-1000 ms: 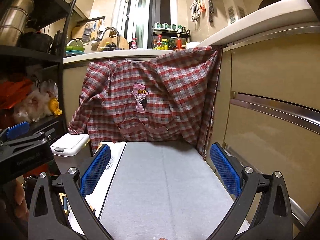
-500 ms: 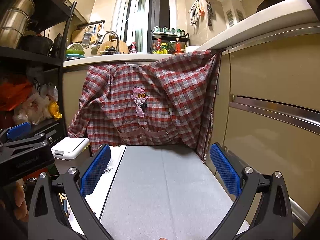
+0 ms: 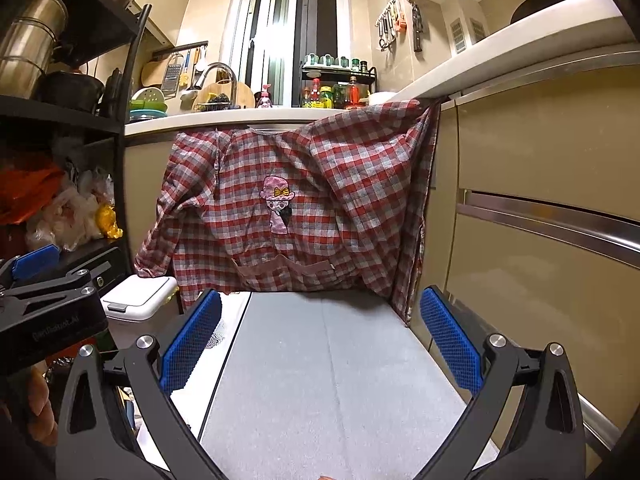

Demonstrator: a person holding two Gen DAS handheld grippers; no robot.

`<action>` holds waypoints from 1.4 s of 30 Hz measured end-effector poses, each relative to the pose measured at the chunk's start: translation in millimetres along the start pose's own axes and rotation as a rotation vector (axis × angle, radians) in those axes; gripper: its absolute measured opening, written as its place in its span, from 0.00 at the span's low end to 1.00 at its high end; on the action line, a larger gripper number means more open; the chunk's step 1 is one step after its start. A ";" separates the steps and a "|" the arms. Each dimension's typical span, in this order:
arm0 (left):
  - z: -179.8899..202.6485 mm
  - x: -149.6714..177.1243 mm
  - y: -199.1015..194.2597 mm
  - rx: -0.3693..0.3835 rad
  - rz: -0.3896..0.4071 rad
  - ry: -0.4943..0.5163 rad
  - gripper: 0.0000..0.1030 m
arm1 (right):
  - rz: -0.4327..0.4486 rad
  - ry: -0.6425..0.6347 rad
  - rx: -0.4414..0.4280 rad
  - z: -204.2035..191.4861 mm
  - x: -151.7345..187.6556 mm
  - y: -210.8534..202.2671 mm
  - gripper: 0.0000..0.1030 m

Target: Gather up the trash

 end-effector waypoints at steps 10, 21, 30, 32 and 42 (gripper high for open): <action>-1.2 0.3 0.3 -0.003 -0.001 0.001 0.93 | -0.008 -0.003 -0.008 0.5 2.5 2.8 0.95; -0.9 0.8 0.2 -0.003 0.001 0.003 0.93 | -0.007 -0.002 -0.004 -1.7 3.2 1.8 0.95; -4.9 1.1 0.1 -0.007 -0.004 0.006 0.93 | -0.006 -0.004 -0.005 -1.7 2.7 1.7 0.95; -5.8 1.8 0.8 -0.009 -0.005 0.007 0.93 | -0.005 -0.004 -0.004 -1.9 3.0 1.4 0.95; -10.0 3.3 2.3 -0.003 -0.016 -0.005 0.93 | -0.005 -0.004 -0.004 -2.7 2.7 1.1 0.95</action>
Point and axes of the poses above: each gripper's, at about its wrist camera, not at the fingertips, and y roughly the way its jaws point, z to its right, x to its underside, the point moved 8 cm from there along y, roughly the way its jaws point, and after that the axes turned 10 degrees about z, right-handed, at the moved point
